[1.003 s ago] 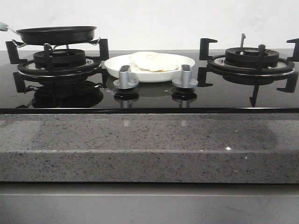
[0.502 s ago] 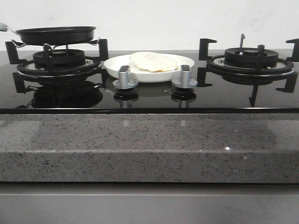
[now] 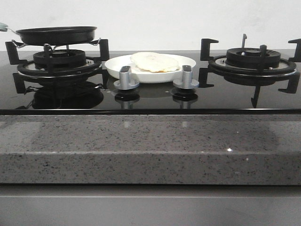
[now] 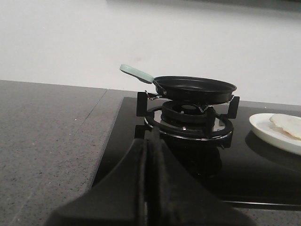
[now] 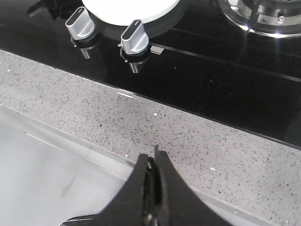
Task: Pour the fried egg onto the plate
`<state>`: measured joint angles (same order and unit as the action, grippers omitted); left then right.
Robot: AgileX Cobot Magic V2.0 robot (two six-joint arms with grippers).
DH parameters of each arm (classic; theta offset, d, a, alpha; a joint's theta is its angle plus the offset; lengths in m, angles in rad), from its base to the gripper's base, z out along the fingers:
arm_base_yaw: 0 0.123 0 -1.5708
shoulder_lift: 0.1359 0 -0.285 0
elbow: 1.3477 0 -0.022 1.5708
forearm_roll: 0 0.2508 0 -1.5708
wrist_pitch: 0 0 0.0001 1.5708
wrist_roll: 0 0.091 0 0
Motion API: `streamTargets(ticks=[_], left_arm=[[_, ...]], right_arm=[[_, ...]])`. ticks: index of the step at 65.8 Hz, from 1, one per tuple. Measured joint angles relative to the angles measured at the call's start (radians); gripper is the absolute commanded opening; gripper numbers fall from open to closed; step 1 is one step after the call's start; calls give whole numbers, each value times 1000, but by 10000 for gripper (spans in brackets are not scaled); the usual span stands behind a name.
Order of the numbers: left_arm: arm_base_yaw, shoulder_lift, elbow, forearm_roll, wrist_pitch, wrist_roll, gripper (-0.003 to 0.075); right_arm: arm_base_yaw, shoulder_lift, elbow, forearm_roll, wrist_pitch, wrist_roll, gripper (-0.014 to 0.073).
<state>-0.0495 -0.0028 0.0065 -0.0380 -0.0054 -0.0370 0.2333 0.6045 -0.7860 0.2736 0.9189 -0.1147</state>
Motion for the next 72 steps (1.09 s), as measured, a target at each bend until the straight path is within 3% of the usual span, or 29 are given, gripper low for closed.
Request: streamTargets(ticks=[14, 72], left_arm=[[0, 0, 0, -46, -2, 78, -20], [0, 0, 0, -54, -2, 84, -20]], right_arm=[[0, 0, 0, 0, 0, 0, -67], [0, 0, 0, 0, 0, -2, -67]])
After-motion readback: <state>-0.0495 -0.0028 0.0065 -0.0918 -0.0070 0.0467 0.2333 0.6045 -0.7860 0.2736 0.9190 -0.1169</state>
